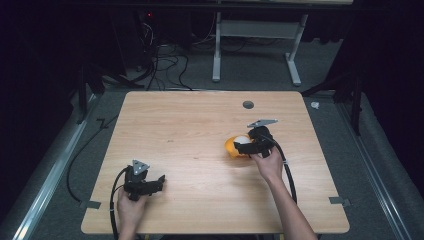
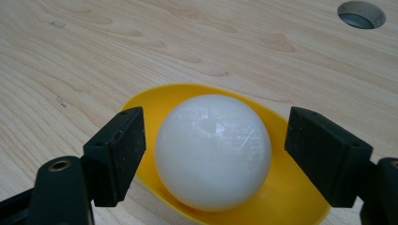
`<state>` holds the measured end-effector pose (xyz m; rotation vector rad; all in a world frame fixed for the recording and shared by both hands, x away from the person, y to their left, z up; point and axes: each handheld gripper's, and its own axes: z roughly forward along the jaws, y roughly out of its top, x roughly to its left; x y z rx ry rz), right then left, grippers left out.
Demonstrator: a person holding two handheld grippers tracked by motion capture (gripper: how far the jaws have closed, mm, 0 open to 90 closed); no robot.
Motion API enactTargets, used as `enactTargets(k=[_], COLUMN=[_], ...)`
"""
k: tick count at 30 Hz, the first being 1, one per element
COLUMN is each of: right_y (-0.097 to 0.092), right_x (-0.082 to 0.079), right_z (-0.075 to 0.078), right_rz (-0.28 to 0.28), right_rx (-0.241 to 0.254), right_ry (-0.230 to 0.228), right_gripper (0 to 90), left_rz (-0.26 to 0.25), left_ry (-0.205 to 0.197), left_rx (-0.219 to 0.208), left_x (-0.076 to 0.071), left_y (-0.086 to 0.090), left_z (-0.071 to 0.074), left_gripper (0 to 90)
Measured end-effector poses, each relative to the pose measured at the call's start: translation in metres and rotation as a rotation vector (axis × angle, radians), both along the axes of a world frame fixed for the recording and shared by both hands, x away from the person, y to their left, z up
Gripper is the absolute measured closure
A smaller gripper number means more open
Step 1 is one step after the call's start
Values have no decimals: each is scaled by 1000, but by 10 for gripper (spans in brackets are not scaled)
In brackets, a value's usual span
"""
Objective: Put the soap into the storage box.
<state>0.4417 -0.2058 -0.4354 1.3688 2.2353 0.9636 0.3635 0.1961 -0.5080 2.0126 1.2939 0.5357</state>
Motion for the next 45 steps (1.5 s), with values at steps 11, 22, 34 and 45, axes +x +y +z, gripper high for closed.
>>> enactTargets(k=[11, 22, 34, 45], right_y=[-12, -25, -35, -37], right_x=[-10, -23, -35, -42], right_z=[2, 9, 11, 16], right_rz=[-22, -42, -61, -62], right_rx=[26, 40, 51, 48], right_ry=[-22, -43, -57, -67], right_gripper=[230, 238, 242, 243], left_rz=[0, 0, 0, 0], left_ry=[0, 0, -1, 0], left_rx=[0, 0, -2, -1], left_x=[0, 0, 0, 0], left_y=[0, 0, 0, 0], left_z=[0, 0, 0, 0], left_gripper=[156, 156, 156, 156])
